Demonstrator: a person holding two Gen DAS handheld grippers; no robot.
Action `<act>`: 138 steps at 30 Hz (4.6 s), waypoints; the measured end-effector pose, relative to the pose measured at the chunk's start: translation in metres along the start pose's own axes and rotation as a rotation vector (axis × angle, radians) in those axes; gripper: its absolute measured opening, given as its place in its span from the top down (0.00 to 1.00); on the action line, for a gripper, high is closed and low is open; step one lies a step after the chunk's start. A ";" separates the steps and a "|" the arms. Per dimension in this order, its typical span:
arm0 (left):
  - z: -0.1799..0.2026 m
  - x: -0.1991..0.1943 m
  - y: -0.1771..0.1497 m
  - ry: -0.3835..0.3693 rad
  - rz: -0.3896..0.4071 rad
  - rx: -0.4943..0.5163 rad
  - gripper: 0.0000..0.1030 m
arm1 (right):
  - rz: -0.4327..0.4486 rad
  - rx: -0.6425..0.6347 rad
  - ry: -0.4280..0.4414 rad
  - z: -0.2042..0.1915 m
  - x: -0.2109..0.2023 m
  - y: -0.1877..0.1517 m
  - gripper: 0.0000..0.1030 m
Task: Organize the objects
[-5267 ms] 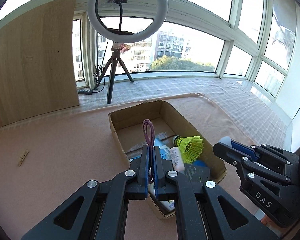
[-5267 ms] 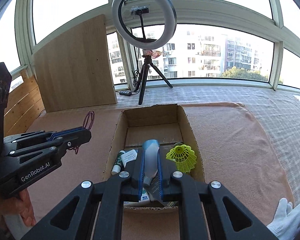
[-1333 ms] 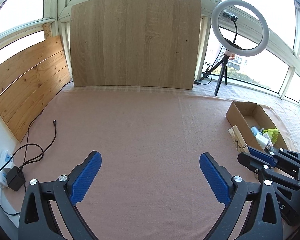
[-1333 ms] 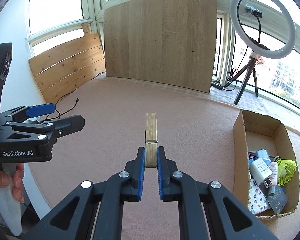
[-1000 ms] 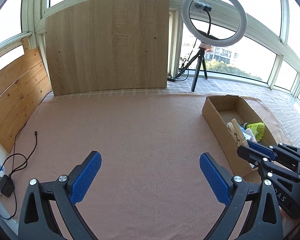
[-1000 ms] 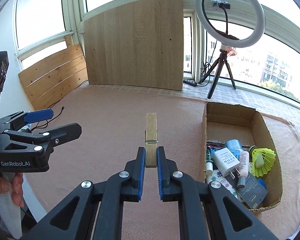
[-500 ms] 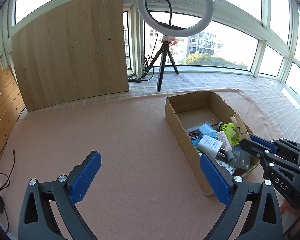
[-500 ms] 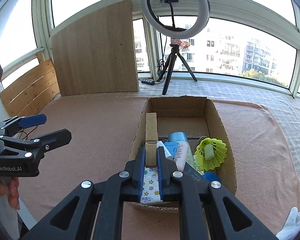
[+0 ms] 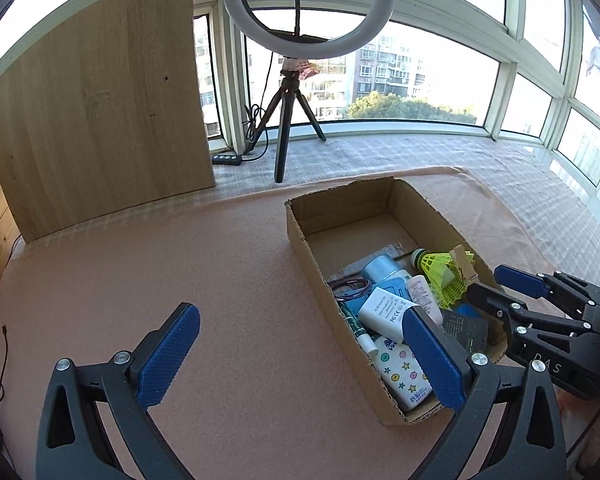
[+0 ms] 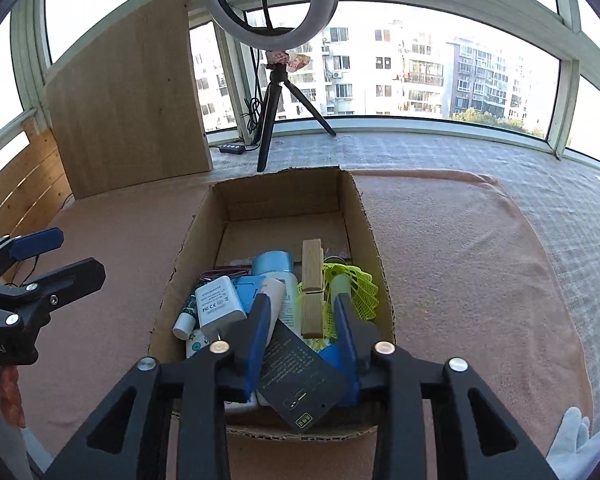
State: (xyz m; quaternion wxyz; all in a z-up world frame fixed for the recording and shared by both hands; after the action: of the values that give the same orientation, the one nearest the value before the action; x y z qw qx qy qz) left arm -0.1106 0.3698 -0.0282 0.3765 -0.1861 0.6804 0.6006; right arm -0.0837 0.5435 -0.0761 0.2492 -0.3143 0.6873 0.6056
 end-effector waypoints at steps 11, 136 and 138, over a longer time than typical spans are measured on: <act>-0.090 -0.022 -0.042 -0.031 -0.038 -0.114 0.00 | 0.071 -0.021 -0.027 -0.062 -0.020 0.003 0.19; -0.306 -0.144 -0.117 0.163 -0.005 -0.194 0.00 | -0.050 -0.118 0.018 -0.313 -0.018 -0.036 0.14; -0.306 -0.144 -0.117 0.162 -0.005 -0.194 0.00 | -0.051 -0.118 0.017 -0.313 -0.017 -0.036 0.14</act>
State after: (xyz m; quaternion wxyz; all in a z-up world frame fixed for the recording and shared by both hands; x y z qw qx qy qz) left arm -0.0232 0.0237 -0.0024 0.3019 -0.2715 0.6468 0.6456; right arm -0.0339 0.2338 -0.0435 0.2396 -0.3511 0.6443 0.6358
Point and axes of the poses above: each gripper's, at about its wrist camera, not at the fingertips, and x roughly the way its jaws point, z to its right, y to its top, the point moved 4 cm from there along x, roughly the way its jaws point, and after that the axes turned 1 degree about x, right-handed, at the moved point
